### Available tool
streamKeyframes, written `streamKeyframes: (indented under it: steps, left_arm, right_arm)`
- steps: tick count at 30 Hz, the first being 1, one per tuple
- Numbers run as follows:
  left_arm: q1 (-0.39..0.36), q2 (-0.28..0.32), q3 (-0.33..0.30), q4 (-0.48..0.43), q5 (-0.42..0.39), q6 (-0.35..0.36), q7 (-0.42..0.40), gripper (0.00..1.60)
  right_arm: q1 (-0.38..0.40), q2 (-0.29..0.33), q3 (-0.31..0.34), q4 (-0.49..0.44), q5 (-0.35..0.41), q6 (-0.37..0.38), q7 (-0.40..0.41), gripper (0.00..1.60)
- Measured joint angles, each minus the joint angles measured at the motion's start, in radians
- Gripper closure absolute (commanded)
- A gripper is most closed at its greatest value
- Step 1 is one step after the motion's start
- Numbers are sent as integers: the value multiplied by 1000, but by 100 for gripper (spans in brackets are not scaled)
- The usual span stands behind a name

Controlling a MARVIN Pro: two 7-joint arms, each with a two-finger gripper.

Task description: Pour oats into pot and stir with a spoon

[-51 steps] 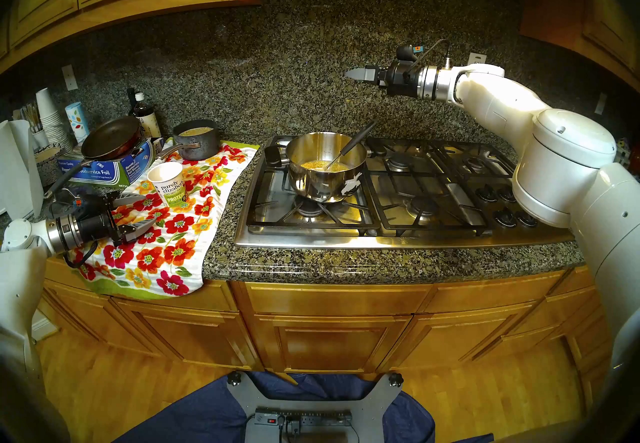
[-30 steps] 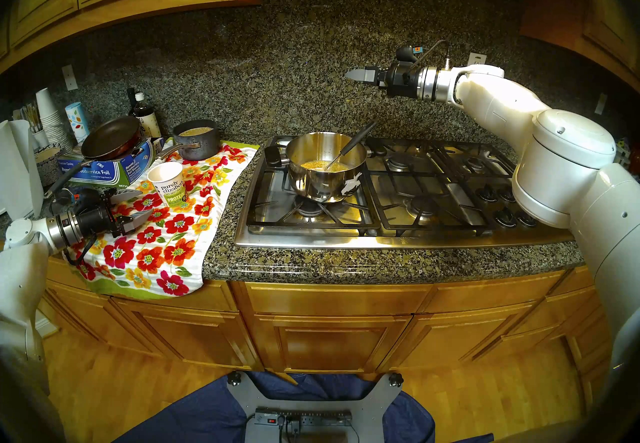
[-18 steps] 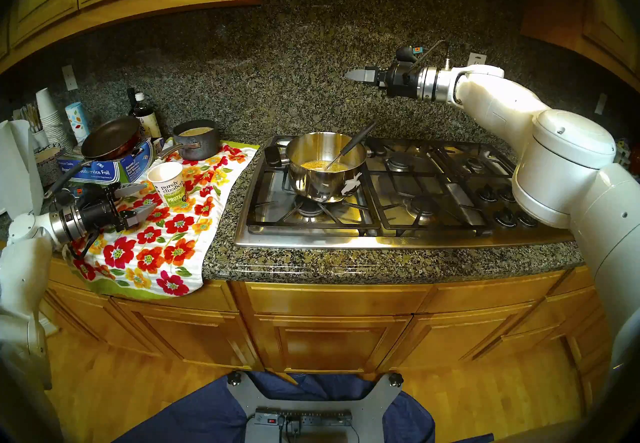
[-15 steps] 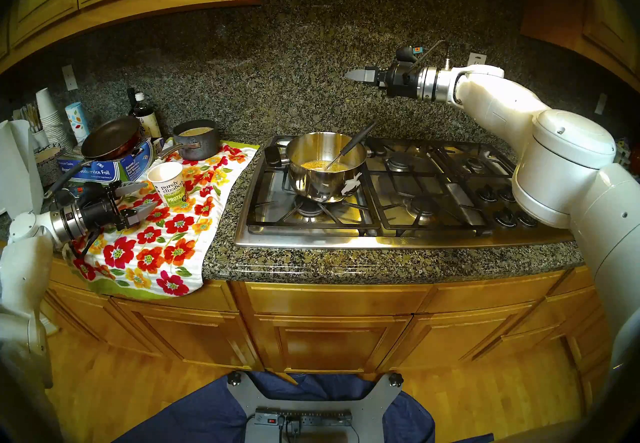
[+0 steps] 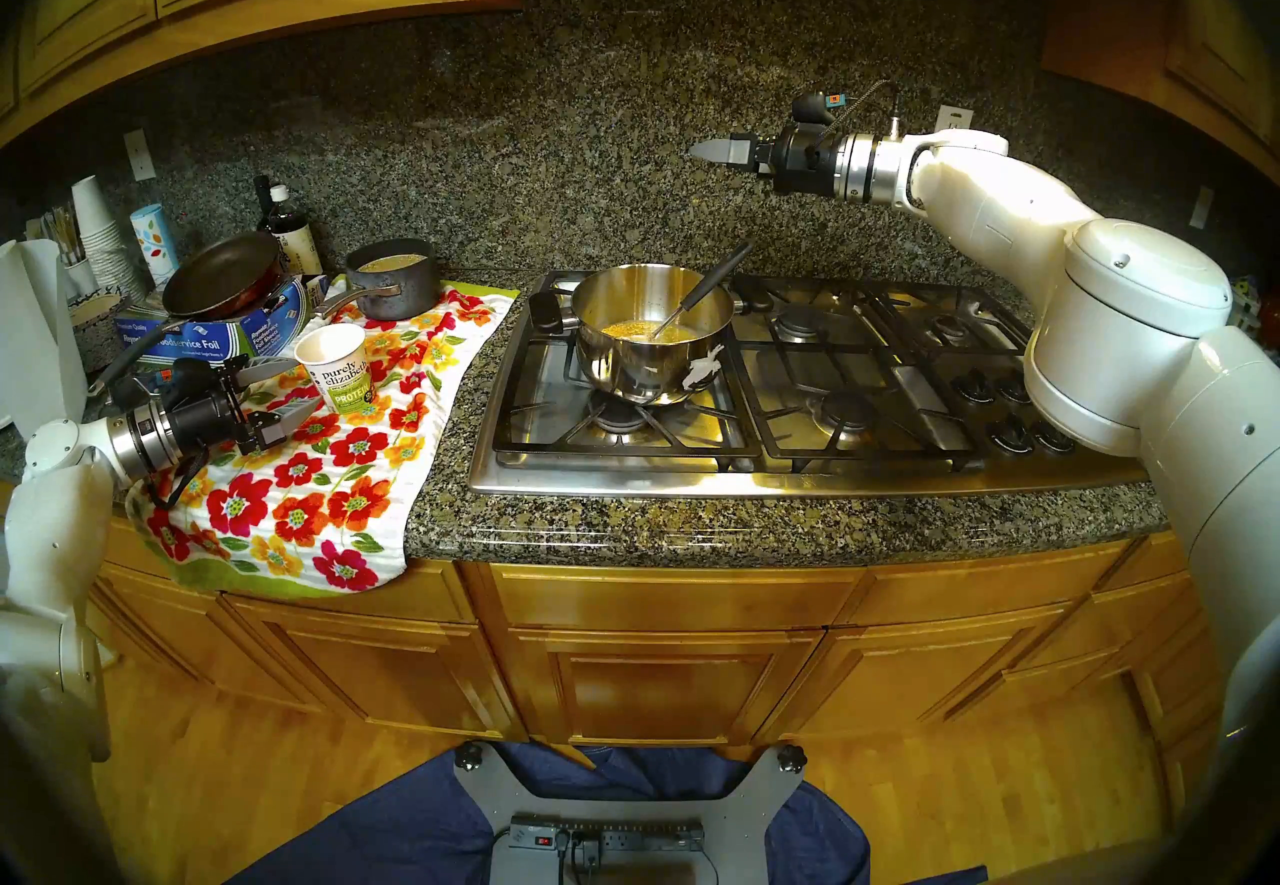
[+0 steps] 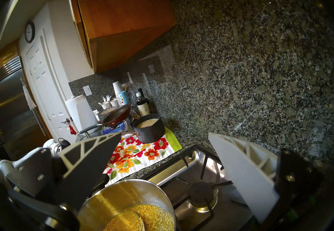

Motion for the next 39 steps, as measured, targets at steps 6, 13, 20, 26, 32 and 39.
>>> streamKeyframes:
  steps: [6,13,20,26,32,39]
  left_arm:
    - [-32,-4,19,32,15,-12,9,0]
    - [-74,-10,46,74,30,-21,14,0]
    - [-104,-14,63,103,39,-22,8,0]
    - [-130,-19,80,119,43,-24,-19,0]
    - [-152,-30,92,123,45,-32,-36,0]
    - [-171,-43,101,131,46,-43,-44,0]
  right_arm:
    - [0,0,0,0,0,0,0,0]
    - [0,0,0,0,0,0,0,0]
    - [0,0,0,0,-1,0,0,0]
    - [0,0,0,0,-1,0,0,0]
    - [0,0,0,0,-1,0,0,0]
    - [0,0,0,0,-1,0,0,0]
